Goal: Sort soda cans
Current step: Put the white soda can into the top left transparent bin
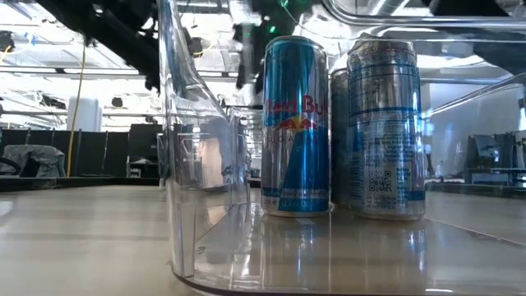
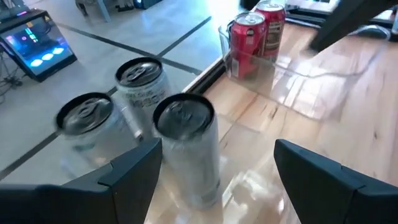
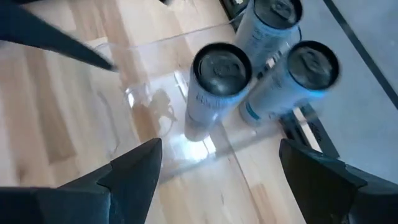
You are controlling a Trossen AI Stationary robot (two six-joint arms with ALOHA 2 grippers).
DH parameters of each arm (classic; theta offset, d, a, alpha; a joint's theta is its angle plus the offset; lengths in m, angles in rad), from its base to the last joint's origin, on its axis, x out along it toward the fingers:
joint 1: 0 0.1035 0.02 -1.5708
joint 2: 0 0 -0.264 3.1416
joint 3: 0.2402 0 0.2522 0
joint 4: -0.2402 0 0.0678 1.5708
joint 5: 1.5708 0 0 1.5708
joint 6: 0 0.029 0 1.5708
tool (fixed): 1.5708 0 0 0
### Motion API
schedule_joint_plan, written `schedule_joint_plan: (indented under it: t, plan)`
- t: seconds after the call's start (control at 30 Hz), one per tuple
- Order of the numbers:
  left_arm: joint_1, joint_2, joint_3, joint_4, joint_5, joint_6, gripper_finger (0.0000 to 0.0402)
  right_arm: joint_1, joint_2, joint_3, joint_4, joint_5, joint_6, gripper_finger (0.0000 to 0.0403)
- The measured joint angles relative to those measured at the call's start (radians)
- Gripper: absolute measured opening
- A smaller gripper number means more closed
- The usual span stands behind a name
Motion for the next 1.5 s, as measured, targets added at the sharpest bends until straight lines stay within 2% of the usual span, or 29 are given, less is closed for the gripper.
schedule_joint_plan:
  t: [0.17,0.27,0.57,0.77,0.9,1.17,1.4,1.5]
  plan:
    - [0.0,0.143,0.0,0.21,0.008,-0.006,0.0306,0.0,-0.099,0.0,-0.097,-0.002,0.012,0.0342]
    - [0.0,0.192,0.008,0.263,0.008,-0.032,0.0306,0.003,-0.154,0.0,-0.132,-0.002,0.016,0.0342]
    - [0.011,0.216,0.094,0.23,0.001,-0.141,0.0306,0.008,-0.259,0.0,-0.171,-0.002,0.016,0.0342]
    - [0.056,0.216,0.12,0.122,-0.003,-0.179,0.0306,0.005,-0.266,0.0,-0.204,-0.002,0.016,0.0342]
    - [0.082,0.218,0.12,0.113,-0.003,-0.192,0.0306,0.005,-0.268,0.0,-0.192,-0.002,0.011,0.0342]
    - [0.103,0.218,0.12,0.096,-0.002,-0.336,0.0306,-0.026,-0.268,0.0,-0.187,-0.002,0.0,0.0342]
    - [0.103,0.218,0.12,0.063,-0.002,-0.34,0.0306,-0.049,-0.268,0.0,-0.199,-0.003,-0.008,0.0342]
    - [0.085,0.218,0.127,0.035,0.0,-0.285,0.0306,-0.049,-0.268,0.0,-0.202,-0.003,-0.012,0.0342]
